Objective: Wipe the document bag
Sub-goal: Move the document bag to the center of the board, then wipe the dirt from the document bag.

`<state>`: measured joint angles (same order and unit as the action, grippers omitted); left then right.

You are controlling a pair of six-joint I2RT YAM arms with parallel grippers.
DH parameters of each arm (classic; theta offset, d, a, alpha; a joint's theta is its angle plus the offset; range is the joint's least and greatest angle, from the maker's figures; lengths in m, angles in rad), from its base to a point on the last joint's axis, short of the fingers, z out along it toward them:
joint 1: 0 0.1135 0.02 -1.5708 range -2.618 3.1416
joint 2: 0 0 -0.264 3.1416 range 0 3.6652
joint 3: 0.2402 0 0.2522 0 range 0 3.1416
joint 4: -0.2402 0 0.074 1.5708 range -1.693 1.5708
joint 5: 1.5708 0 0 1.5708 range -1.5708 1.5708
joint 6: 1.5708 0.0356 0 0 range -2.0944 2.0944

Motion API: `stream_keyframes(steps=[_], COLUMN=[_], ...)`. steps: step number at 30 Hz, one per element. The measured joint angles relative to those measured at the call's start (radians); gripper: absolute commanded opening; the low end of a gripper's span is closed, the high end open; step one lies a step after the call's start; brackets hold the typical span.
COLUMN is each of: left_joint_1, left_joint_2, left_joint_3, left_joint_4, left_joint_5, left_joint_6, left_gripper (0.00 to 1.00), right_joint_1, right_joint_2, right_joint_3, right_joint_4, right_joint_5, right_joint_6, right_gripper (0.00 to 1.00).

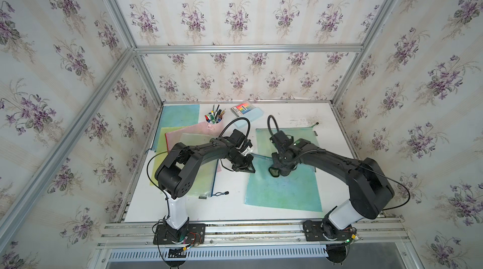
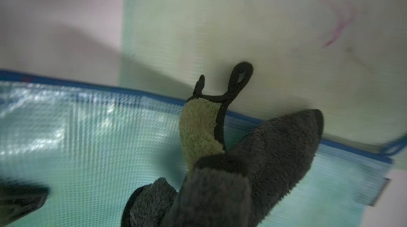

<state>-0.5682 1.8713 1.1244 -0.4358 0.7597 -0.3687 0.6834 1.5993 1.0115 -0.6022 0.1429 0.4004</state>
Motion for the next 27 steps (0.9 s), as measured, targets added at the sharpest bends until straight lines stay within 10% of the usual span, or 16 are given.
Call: stream_keyframes(steps=[9,17,27], left_joint_1=[0.060,0.072,0.077], left_joint_2=[-0.155,-0.111,-0.105], left_joint_3=[-0.265,-0.301,-0.332], left_joint_4=[0.090,0.276,0.346], left_joint_5=[-0.113,-0.011,-0.025], left_joint_6=[-0.065,-0.146,-0.186], left_gripper=[0.02,0.41,0.05], right_joint_1=[0.135,0.167,0.213], right_joint_2=[-0.026,0.048,0.062], right_joint_3=[-0.111,-0.131,-0.036], right_joint_4=[0.046,0.115,0.045], right_joint_5=[0.006,0.011,0.050], right_joint_6=[0.222,0.262,0.254], right_gripper=[0.17,0.16,0.16])
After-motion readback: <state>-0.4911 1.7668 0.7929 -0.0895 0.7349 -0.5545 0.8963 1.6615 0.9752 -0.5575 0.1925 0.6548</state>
